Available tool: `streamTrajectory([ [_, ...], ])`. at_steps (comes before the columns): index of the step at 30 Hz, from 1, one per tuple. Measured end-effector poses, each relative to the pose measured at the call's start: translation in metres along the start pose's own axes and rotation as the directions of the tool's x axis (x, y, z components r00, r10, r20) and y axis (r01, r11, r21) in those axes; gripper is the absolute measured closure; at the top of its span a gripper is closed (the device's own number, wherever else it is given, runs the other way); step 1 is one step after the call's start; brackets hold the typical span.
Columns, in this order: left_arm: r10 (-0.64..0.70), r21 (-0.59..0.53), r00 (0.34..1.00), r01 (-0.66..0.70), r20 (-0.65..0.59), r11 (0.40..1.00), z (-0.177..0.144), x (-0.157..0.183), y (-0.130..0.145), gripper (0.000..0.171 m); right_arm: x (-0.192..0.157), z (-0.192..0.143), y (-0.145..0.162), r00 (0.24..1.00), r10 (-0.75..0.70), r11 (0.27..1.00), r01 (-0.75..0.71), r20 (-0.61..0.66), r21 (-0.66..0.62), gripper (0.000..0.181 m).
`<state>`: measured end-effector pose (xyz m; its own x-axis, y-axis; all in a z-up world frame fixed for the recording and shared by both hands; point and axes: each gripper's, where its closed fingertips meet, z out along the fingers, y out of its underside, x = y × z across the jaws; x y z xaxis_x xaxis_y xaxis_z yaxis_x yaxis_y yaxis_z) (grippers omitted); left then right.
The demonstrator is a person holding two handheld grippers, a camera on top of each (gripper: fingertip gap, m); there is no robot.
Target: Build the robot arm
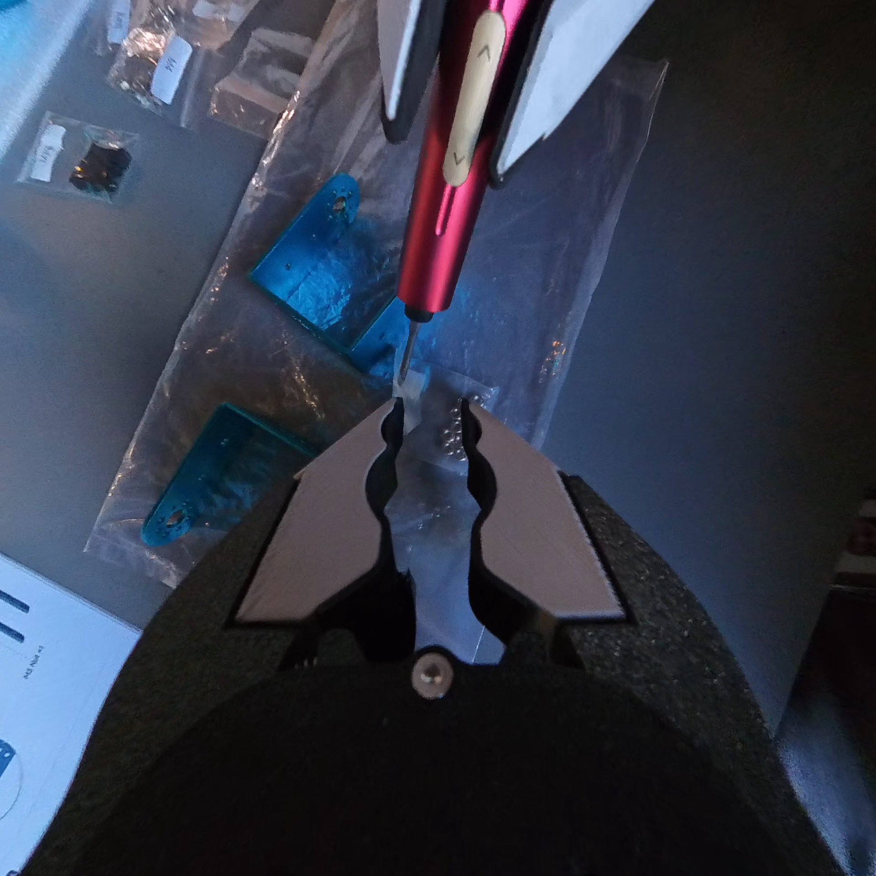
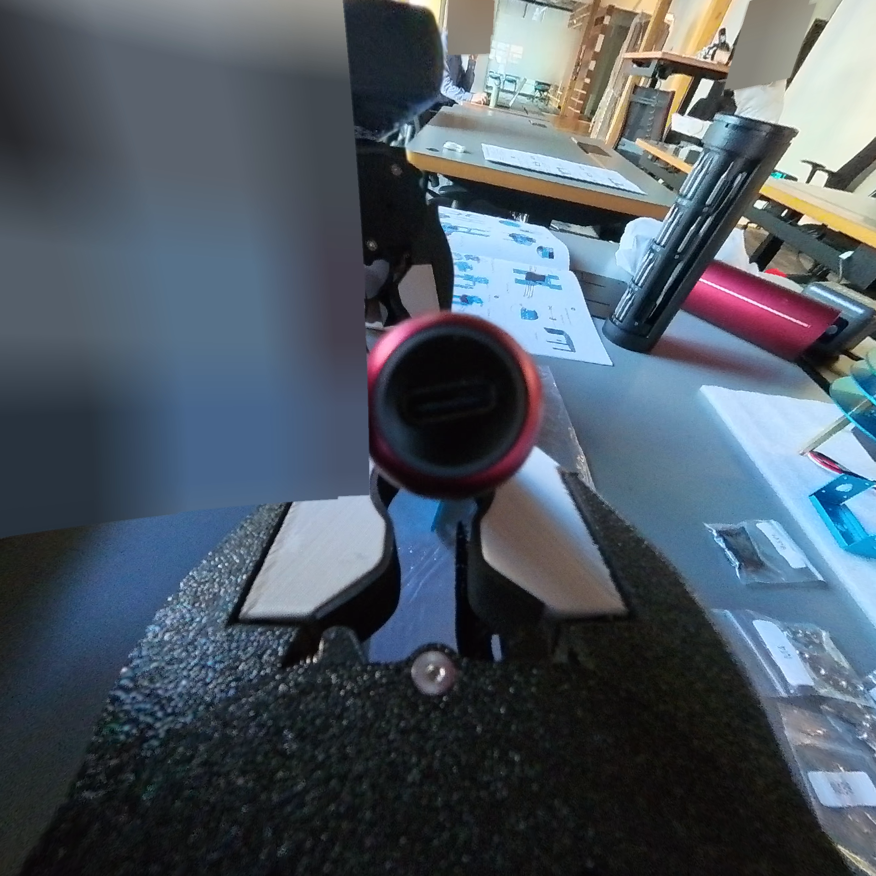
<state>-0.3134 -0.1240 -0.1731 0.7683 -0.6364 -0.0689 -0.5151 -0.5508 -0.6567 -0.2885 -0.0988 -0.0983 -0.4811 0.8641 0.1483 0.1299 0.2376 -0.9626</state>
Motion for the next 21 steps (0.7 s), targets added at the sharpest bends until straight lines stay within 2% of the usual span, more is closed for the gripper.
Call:
streamTrajectory([
  [8, -0.151, -0.077, 0.985, 0.144, -0.085, 0.987, -0.009, -0.015, -0.002, 0.147, -0.004, 0.006, 0.005, 0.999, -0.043, 0.998, 0.043, 0.003, -0.046, 0.166],
  [9, -0.162, -0.08, 0.981, 0.154, -0.106, 0.985, -0.012, -0.014, -0.005, 0.148, -0.005, 0.007, 0.006, 0.999, -0.045, 0.998, 0.046, 0.007, -0.052, 0.16],
  [13, -0.205, -0.099, 0.972, 0.193, -0.12, 0.976, -0.016, -0.021, -0.012, 0.158, -0.007, 0.008, 0.008, 0.998, -0.059, 0.996, 0.06, 0.01, -0.066, 0.161],
  [21, -0.06, -0.182, 0.998, 0.063, 0.019, 0.981, -0.008, -0.019, -0.007, 0.157, -0.006, 0.008, 0.01, 0.998, -0.055, 0.995, 0.055, 0.003, -0.079, 0.16],
])
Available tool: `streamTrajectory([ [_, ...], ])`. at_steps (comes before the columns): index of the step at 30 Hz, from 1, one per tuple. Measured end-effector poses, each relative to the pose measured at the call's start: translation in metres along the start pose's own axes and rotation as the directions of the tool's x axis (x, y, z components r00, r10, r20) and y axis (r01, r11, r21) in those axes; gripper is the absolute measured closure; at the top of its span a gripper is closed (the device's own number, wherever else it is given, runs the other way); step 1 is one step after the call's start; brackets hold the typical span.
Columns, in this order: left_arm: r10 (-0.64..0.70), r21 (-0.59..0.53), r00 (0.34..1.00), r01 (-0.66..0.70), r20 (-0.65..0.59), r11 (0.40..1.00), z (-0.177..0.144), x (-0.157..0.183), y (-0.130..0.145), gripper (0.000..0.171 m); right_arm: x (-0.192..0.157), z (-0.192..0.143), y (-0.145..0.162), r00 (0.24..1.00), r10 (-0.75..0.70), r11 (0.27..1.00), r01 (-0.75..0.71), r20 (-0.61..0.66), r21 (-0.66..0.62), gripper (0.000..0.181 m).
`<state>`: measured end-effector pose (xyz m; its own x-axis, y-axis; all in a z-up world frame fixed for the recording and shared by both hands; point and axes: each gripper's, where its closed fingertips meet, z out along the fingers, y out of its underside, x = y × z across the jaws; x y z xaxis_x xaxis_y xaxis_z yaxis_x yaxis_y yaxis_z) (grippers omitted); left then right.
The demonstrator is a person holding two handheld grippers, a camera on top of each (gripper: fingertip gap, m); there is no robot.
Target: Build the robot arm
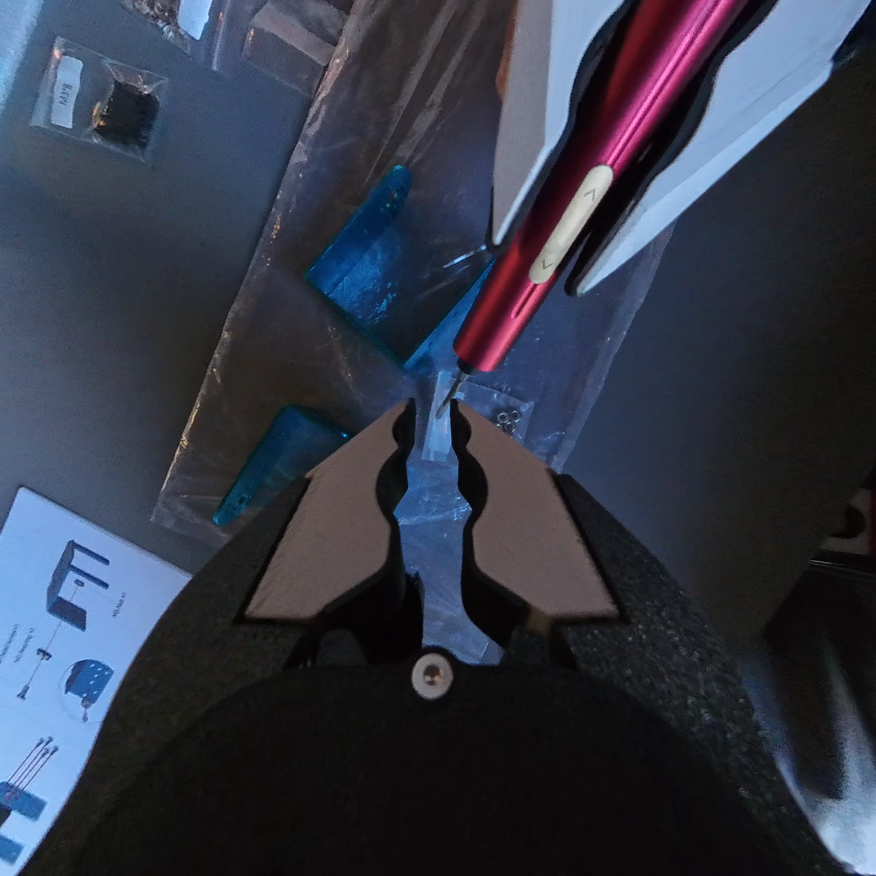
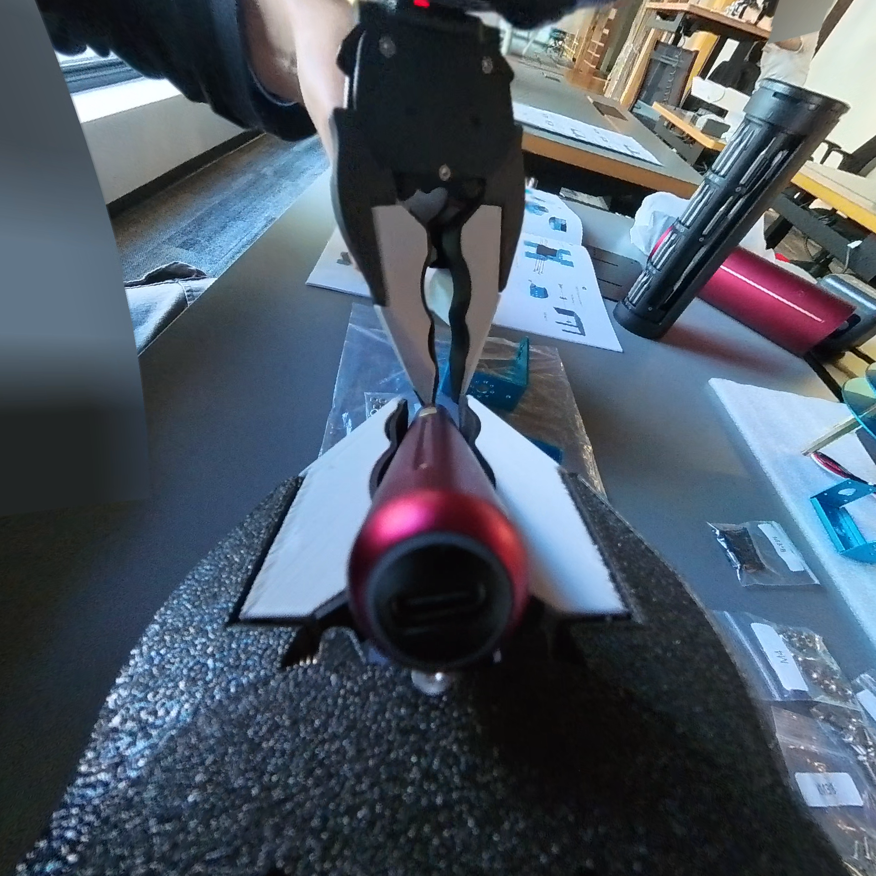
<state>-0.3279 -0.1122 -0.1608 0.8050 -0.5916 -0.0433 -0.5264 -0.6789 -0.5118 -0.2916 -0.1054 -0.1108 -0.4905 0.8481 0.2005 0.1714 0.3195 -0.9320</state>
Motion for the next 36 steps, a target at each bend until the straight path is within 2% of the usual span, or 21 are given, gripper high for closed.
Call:
streamTrajectory([
  [4, 0.052, -0.016, 0.998, -0.051, 0.027, 0.999, 0.0, 0.004, 0.004, 0.158, 0.0, 0.0, 0.0, 1.0, 0.004, 1.0, -0.004, 0.001, -0.002, 0.161],
  [20, 0.078, -0.021, 0.995, -0.077, 0.062, 0.997, 0.004, -0.004, 0.006, 0.16, 0.0, 0.002, 0.002, 1.0, 0.001, 1.0, -0.001, 0.0, -0.015, 0.16],
  [36, 0.14, -0.084, 0.986, -0.133, 0.095, 0.988, 0.007, -0.007, 0.012, 0.164, 0.0, 0.005, 0.006, 1.0, 0.014, 0.999, -0.013, 0.012, -0.04, 0.159],
])
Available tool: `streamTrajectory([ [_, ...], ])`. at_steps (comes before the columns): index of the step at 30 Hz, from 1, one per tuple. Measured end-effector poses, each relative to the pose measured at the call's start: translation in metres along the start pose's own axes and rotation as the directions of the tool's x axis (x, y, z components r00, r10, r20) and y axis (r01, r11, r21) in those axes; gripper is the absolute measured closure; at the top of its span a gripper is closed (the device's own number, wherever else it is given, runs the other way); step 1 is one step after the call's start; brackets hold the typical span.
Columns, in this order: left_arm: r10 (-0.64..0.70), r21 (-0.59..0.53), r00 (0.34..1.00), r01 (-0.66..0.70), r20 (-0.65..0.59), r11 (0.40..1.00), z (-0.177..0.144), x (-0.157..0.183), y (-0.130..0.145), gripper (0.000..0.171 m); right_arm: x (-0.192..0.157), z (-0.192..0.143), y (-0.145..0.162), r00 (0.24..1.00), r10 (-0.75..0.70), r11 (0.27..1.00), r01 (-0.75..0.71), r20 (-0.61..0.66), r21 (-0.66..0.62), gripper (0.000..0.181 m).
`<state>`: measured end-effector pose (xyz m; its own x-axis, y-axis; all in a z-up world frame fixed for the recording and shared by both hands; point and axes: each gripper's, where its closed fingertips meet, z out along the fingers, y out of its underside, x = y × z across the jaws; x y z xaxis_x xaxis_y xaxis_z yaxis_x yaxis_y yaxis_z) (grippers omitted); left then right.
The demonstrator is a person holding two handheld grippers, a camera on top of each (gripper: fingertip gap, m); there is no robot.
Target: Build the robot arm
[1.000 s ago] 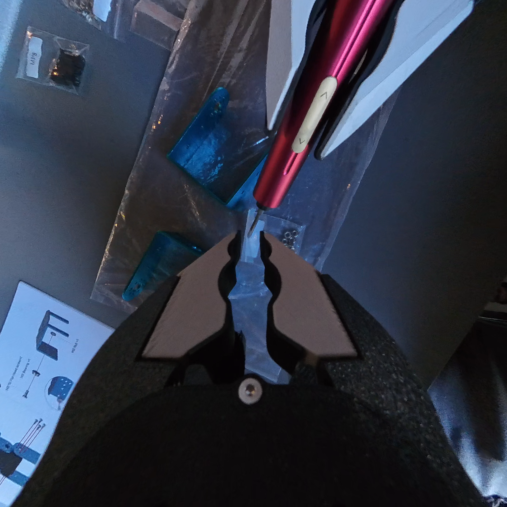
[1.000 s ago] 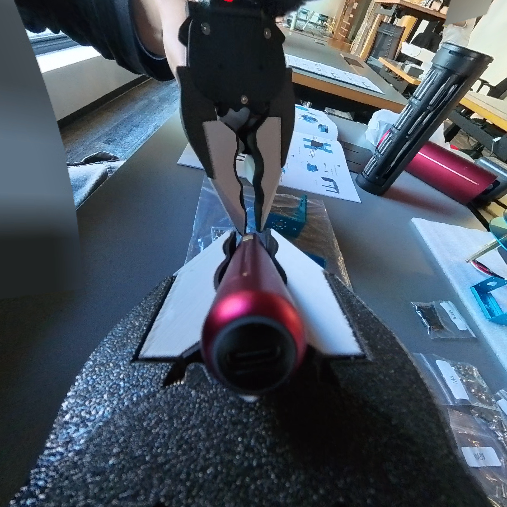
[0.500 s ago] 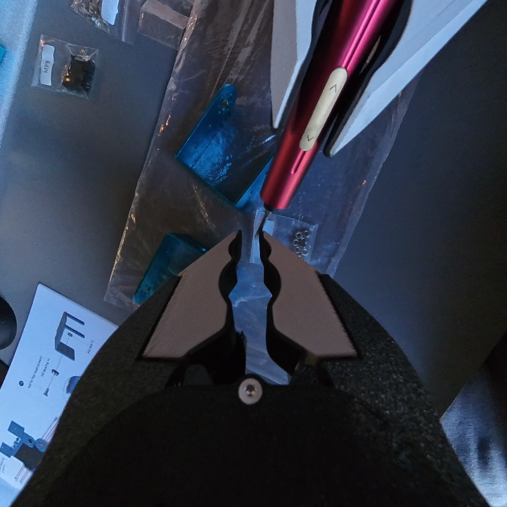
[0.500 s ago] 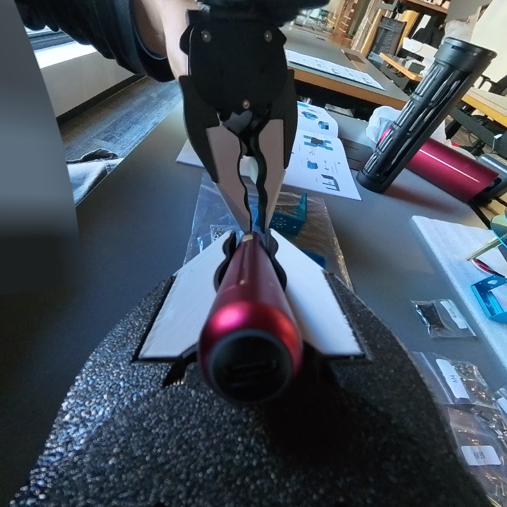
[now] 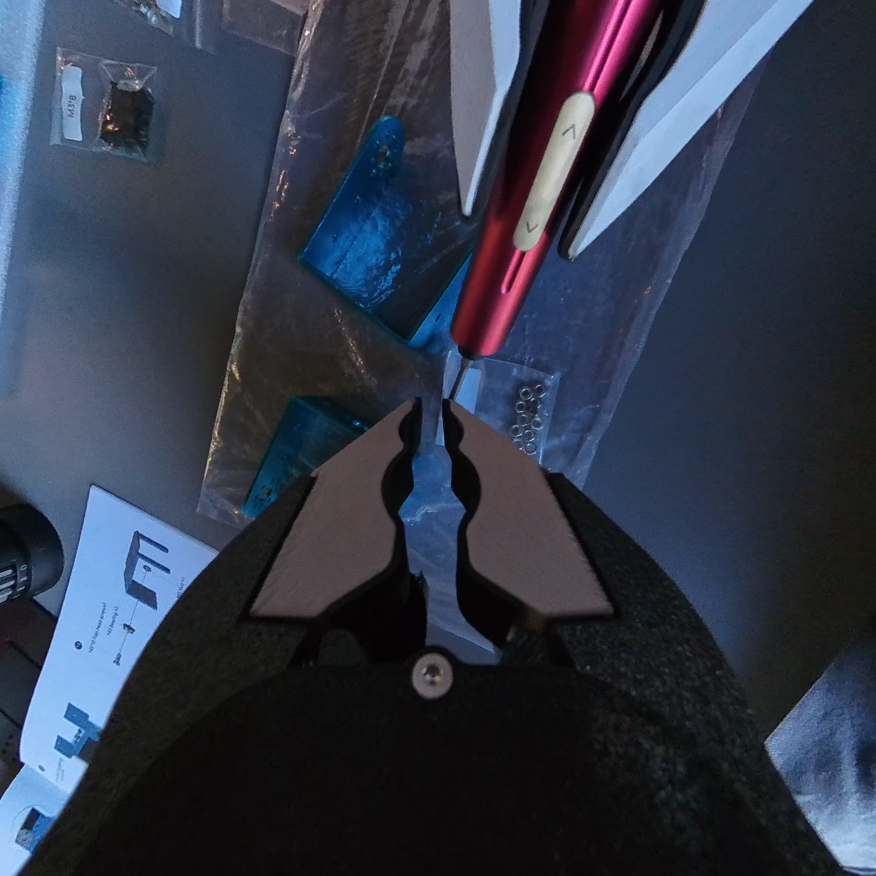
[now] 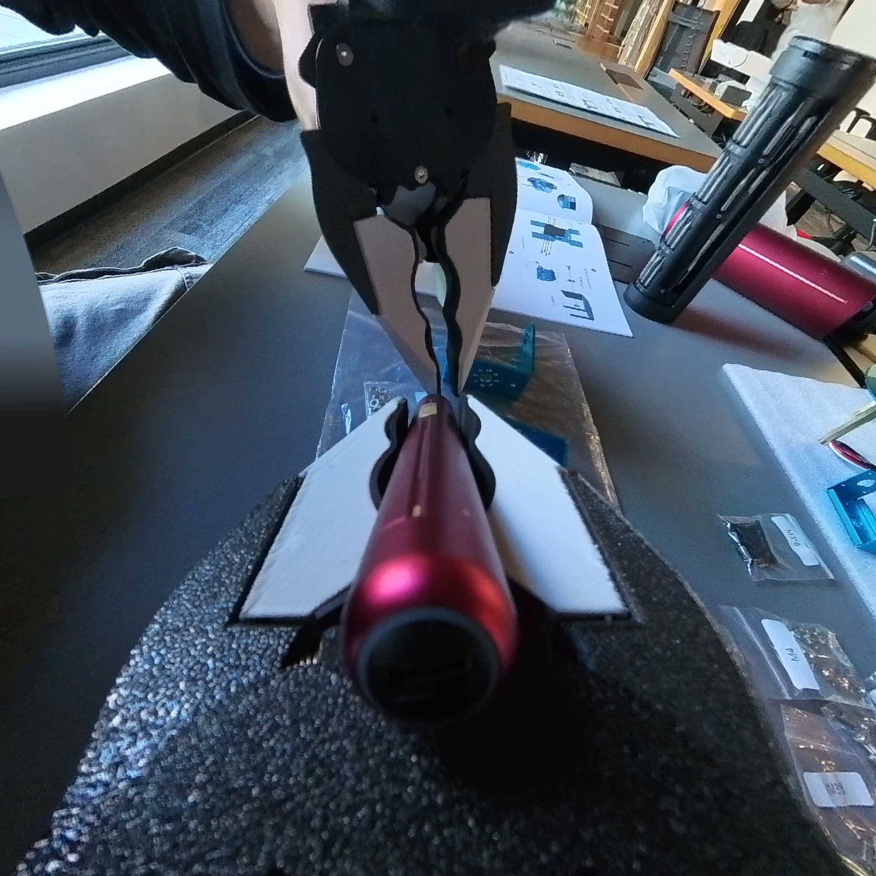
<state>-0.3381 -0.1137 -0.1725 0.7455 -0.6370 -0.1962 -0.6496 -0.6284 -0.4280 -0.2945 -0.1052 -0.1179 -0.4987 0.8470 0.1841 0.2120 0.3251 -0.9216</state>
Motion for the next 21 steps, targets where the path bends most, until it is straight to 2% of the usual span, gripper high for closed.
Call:
streamTrajectory([
  [3, 0.011, -0.014, 1.0, -0.011, -0.012, 1.0, 0.001, 0.003, 0.001, 0.171, 0.0, 0.0, 0.0, 1.0, -0.001, 1.0, 0.001, -0.003, -0.003, 0.16],
  [10, 0.071, -0.037, 0.997, -0.071, -0.007, 0.997, 0.003, 0.005, 0.001, 0.171, -0.002, 0.001, 0.002, 1.0, -0.014, 1.0, 0.014, 0.003, -0.014, 0.16],
  [13, 0.101, -0.026, 0.994, -0.1, 0.044, 0.995, 0.0, 0.0, -0.001, 0.171, 0.001, -0.003, -0.003, 1.0, -0.022, 1.0, 0.022, -0.014, 0.015, 0.16],
  [17, 0.089, -0.009, 0.995, -0.089, 0.045, 0.996, -0.004, 0.0, 0.001, 0.171, 0.002, -0.019, -0.014, 1.0, 0.002, 0.999, -0.001, -0.018, 0.046, 0.16],
  [21, 0.079, 0.027, 0.996, -0.081, 0.05, 0.996, -0.009, 0.001, 0.001, 0.171, 0.001, -0.056, -0.027, 0.998, -0.027, 0.997, 0.031, -0.063, 0.07, 0.159],
])
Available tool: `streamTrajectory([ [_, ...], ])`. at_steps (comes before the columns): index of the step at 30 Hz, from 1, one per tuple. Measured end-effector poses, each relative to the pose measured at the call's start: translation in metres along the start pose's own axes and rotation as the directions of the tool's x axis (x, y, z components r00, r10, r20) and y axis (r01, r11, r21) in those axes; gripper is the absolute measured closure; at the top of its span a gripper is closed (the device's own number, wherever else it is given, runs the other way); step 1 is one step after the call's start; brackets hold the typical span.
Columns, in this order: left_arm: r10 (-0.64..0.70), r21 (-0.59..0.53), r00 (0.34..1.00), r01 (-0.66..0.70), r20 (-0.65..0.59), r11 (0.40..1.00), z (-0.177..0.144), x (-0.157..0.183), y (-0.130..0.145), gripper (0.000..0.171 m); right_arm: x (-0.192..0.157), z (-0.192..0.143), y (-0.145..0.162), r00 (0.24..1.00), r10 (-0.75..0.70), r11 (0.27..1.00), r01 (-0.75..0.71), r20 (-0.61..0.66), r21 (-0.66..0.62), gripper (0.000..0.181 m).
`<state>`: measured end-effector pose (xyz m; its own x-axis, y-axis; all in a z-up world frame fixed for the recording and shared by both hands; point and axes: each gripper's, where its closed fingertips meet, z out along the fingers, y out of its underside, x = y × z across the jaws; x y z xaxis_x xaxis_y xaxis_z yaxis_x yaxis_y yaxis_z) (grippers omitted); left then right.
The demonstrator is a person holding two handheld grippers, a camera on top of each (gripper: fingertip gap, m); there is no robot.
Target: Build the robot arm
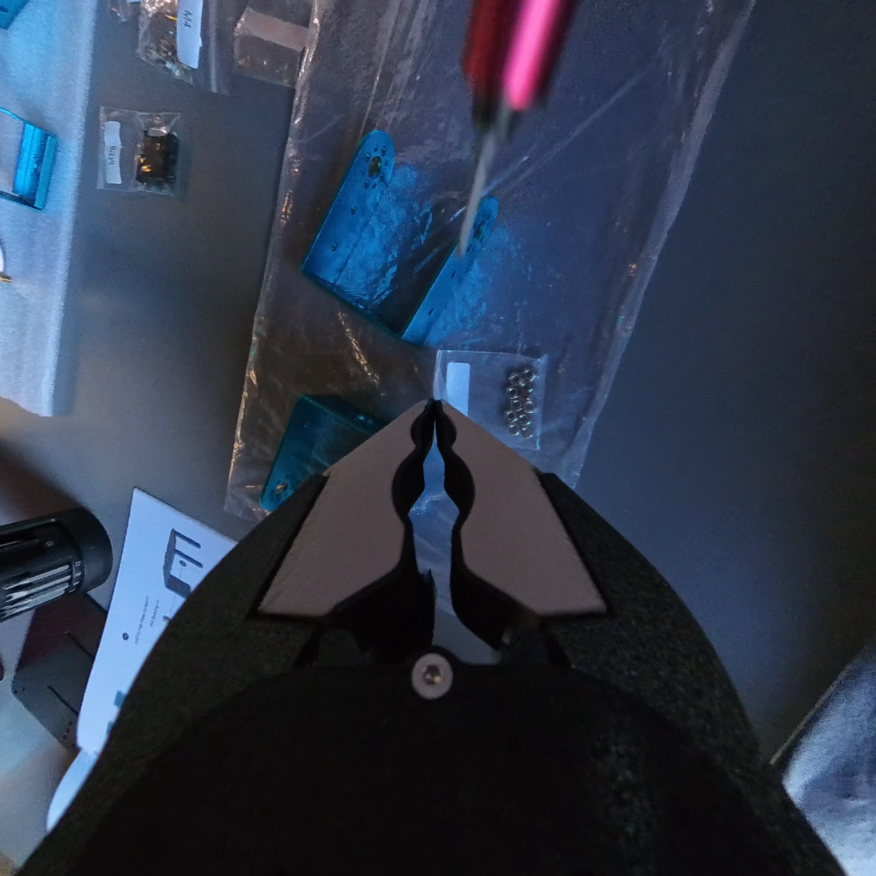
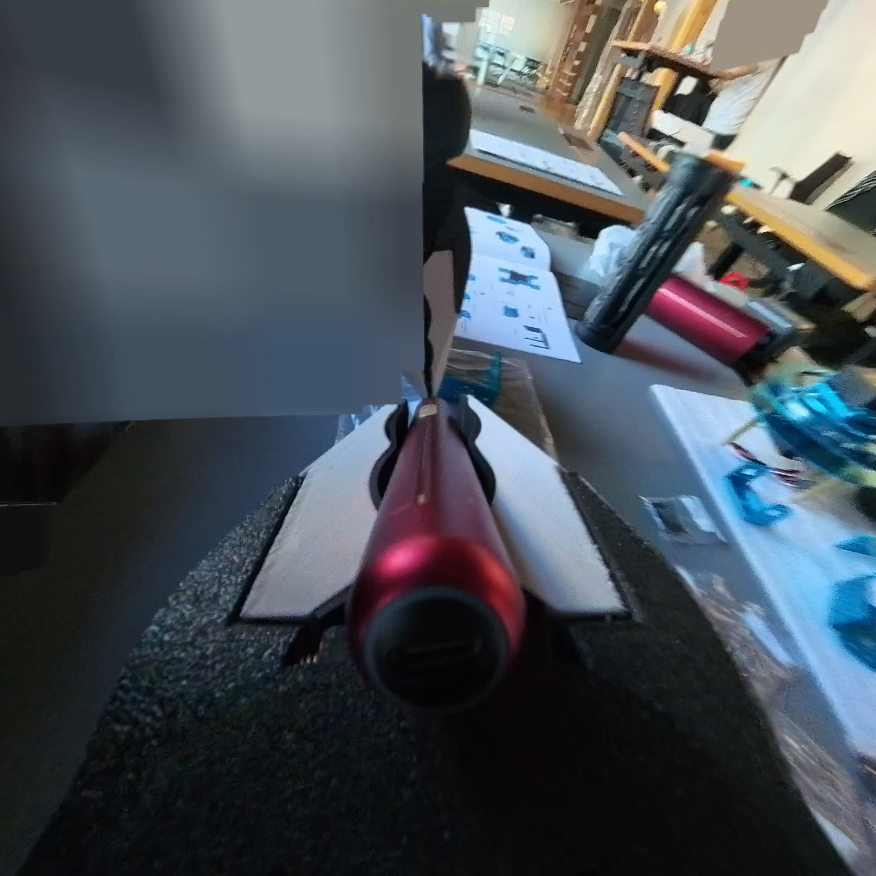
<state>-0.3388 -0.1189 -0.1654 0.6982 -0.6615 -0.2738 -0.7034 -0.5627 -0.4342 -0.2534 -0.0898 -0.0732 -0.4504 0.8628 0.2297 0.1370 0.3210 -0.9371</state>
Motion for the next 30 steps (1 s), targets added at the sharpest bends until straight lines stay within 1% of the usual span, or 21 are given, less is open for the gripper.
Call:
streamTrajectory([
  [2, -0.005, 0.029, 1.0, 0.004, 0.009, 1.0, -0.005, 0.0, -0.002, 0.171, 0.006, -0.033, -0.004, 0.997, -0.049, 0.998, 0.047, -0.056, -0.035, 0.161],
  [3, -0.009, 0.04, 1.0, 0.009, 0.015, 0.999, -0.009, -0.001, -0.004, 0.171, 0.008, -0.053, 0.0, 0.992, -0.095, 0.992, 0.088, -0.079, -0.091, 0.161],
  [4, -0.012, 0.05, 1.0, 0.01, 0.028, 0.999, -0.012, -0.002, -0.005, 0.171, 0.014, -0.074, 0.007, 0.979, -0.164, 0.973, 0.141, -0.124, -0.181, 0.161],
  [5, -0.012, 0.06, 0.999, 0.009, 0.045, 0.998, -0.016, -0.004, -0.005, 0.171, 0.02, -0.098, 0.017, 0.964, -0.225, 0.939, 0.175, -0.144, -0.297, 0.161],
  [6, -0.013, 0.068, 0.998, 0.009, 0.054, 0.998, -0.02, -0.004, -0.006, 0.171, 0.021, -0.121, 0.027, 0.963, -0.245, 0.891, 0.177, -0.114, -0.418, 0.161],
  [7, -0.014, 0.084, 0.998, 0.009, 0.064, 0.996, -0.023, -0.006, -0.008, 0.171, 0.019, -0.145, 0.035, 0.972, -0.226, 0.83, 0.159, -0.062, -0.535, 0.161],
  [8, -0.022, 0.101, 0.997, 0.015, 0.068, 0.995, -0.027, -0.006, -0.011, 0.171, 0.014, -0.169, 0.042, 0.987, -0.162, 0.752, 0.122, -0.003, -0.648, 0.161],
  [9, -0.033, 0.118, 0.997, 0.025, 0.069, 0.993, -0.03, -0.007, -0.013, 0.171, 0.001, -0.192, 0.052, 0.999, -0.004, 0.648, 0.041, 0.05, -0.761, 0.161],
  [10, -0.047, 0.138, 0.996, 0.036, 0.081, 0.99, -0.033, -0.01, -0.016, 0.171, -0.009, -0.213, 0.058, 0.986, 0.153, 0.526, -0.029, 0.062, -0.85, 0.161],
  [11, -0.068, 0.158, 0.994, 0.053, 0.091, 0.986, -0.036, -0.013, -0.019, 0.171, -0.008, -0.224, 0.064, 0.974, 0.225, 0.44, -0.071, 0.033, -0.895, 0.161],
  [13, -0.125, 0.211, 0.988, 0.103, 0.093, 0.972, -0.045, -0.015, -0.024, 0.171, -0.011, -0.238, 0.085, 0.937, 0.349, 0.3, -0.105, 0.007, -0.948, 0.16],
  [14, -0.152, 0.237, 0.985, 0.128, 0.085, 0.963, -0.05, -0.014, -0.026, 0.171, -0.009, -0.244, 0.101, 0.928, 0.372, 0.223, -0.116, -0.025, -0.968, 0.16],
  [15, -0.165, 0.262, 0.983, 0.138, 0.081, 0.955, -0.055, -0.012, -0.028, 0.171, -0.008, -0.253, 0.116, 0.924, 0.377, 0.124, -0.111, -0.057, -0.986, 0.161],
  [16, -0.175, 0.285, 0.981, 0.144, 0.087, 0.948, -0.061, -0.01, -0.029, 0.171, -0.009, -0.258, 0.127, 0.924, 0.378, 0.062, -0.09, -0.06, -0.994, 0.16],
  [20, -0.201, 0.37, 0.974, 0.151, 0.102, 0.917, -0.083, -0.001, -0.039, 0.171, -0.015, -0.242, 0.151, 0.898, 0.432, 0.006, -0.094, -0.082, -0.996, 0.16],
  [22, -0.217, 0.417, 0.969, 0.15, 0.116, 0.896, -0.093, 0.001, -0.046, 0.171, -0.013, -0.237, 0.162, 0.91, 0.407, -0.034, -0.071, -0.079, -0.997, 0.16],
  [24, -0.249, 0.47, 0.963, 0.172, 0.106, 0.866, -0.1, 0.002, -0.053, 0.171, -0.009, -0.226, 0.169, 0.922, 0.38, -0.027, -0.07, -0.075, -0.997, 0.16],
  [25, -0.277, 0.505, 0.957, 0.199, 0.084, 0.84, -0.103, 0.003, -0.058, 0.171, -0.01, -0.222, 0.17, 0.92, 0.386, -0.017, -0.074, -0.075, -0.997, 0.16],
  [27, -0.342, 0.556, 0.939, 0.271, 0.025, 0.786, -0.104, 0.002, -0.064, 0.171, -0.012, -0.212, 0.171, 0.917, 0.39, 0.018, -0.099, -0.085, -0.995, 0.16],
  [30, -0.418, 0.597, 0.903, 0.391, -0.101, 0.701, -0.097, 0.0, -0.07, 0.171, -0.011, -0.212, 0.171, 0.914, 0.394, 0.032, -0.117, -0.095, -0.993, 0.16],
])
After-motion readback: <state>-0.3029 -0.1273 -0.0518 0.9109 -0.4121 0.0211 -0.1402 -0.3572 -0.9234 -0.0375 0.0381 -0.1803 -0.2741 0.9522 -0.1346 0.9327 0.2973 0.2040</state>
